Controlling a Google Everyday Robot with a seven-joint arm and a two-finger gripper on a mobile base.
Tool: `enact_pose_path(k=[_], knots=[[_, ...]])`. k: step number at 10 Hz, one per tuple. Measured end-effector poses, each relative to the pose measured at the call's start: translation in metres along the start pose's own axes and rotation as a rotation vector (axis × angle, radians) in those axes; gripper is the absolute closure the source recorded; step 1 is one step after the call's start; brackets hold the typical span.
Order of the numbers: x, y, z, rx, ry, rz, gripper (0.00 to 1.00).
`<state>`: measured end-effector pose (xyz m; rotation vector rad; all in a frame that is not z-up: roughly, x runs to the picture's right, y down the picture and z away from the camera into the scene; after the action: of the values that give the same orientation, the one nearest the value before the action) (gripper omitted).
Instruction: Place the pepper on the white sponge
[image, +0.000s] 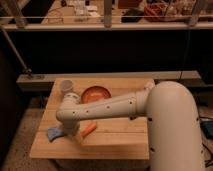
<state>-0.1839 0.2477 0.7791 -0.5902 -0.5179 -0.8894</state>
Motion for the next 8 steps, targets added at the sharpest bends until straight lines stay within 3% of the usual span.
enact_pose_path(k=[8], knots=[[-0.0061,0.0045,0.0025,-0.009,-0.001,-0.018,0.20]])
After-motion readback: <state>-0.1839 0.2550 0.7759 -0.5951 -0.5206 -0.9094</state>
